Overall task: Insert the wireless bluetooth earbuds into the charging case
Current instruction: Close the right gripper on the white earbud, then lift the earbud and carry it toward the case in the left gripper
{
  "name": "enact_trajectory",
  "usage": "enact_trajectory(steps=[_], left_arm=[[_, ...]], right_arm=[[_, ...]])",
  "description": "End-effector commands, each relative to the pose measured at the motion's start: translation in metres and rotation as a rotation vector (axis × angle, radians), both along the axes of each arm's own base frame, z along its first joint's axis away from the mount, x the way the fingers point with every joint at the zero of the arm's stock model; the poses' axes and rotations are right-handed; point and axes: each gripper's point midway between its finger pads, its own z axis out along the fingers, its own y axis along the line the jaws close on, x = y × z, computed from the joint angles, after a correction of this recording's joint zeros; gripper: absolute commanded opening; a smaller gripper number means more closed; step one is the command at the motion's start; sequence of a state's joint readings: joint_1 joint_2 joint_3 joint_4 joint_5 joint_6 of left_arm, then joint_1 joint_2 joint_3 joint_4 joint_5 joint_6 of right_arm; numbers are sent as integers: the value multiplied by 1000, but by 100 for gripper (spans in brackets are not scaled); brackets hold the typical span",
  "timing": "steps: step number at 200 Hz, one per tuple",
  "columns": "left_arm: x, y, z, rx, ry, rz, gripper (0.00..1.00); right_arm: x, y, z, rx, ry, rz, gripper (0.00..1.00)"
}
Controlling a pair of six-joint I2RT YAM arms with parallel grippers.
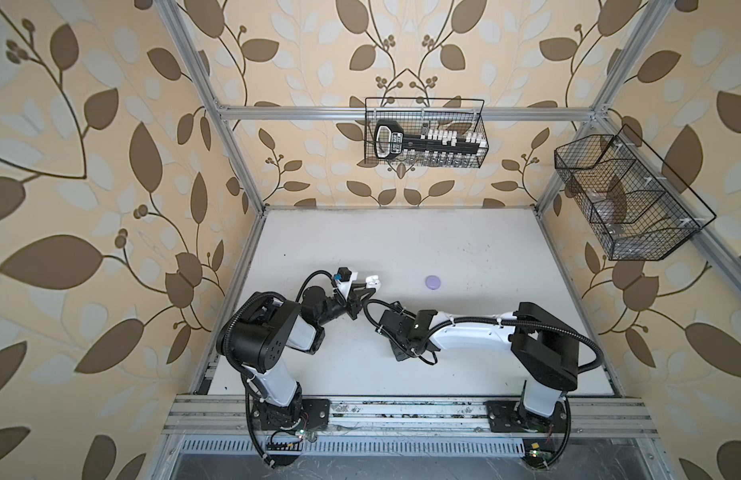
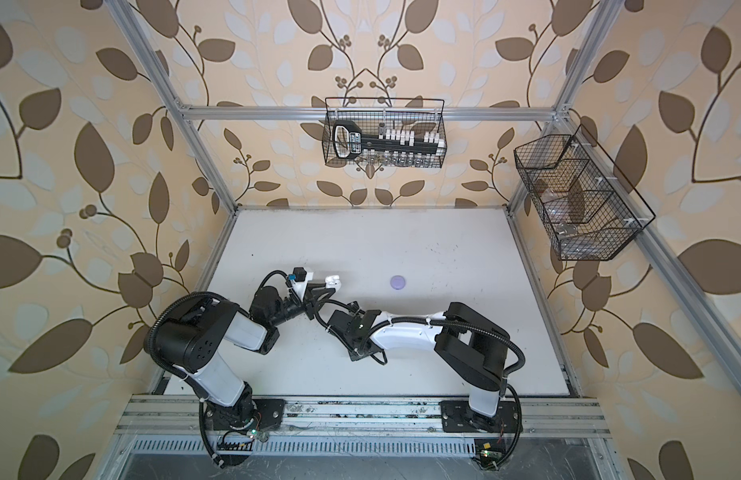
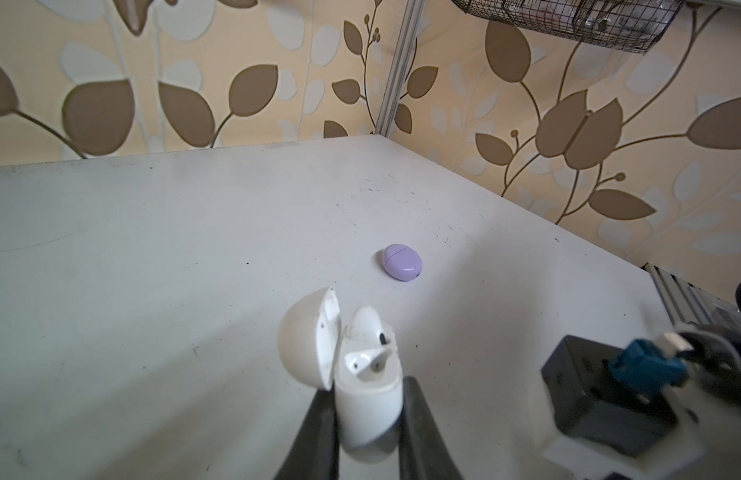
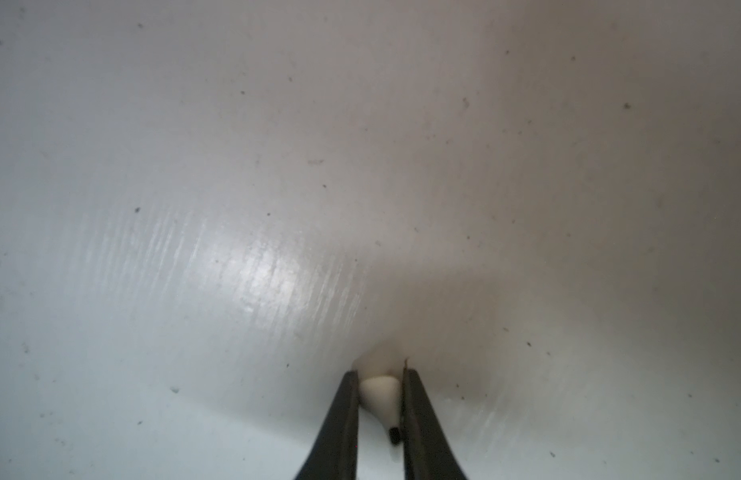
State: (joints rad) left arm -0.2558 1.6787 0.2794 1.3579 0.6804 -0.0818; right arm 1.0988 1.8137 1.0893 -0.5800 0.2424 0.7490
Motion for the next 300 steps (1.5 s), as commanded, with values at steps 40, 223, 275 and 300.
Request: enact_trajectory(steps=[40, 223, 275, 300], left_arm=[[-3, -4, 13, -8, -71, -26, 19], [-11, -11, 12, -14, -68, -93, 19], [-23, -20, 13, -31, -55, -195, 18], [-27, -22, 14, -38, -51, -223, 18]], right_arm=[[2, -4, 6, -13, -11, 12, 12], [88, 18, 113, 410, -365, -130, 11], [110, 30, 148, 543, -466, -150, 12], [117, 39, 155, 594, -484, -141, 12]])
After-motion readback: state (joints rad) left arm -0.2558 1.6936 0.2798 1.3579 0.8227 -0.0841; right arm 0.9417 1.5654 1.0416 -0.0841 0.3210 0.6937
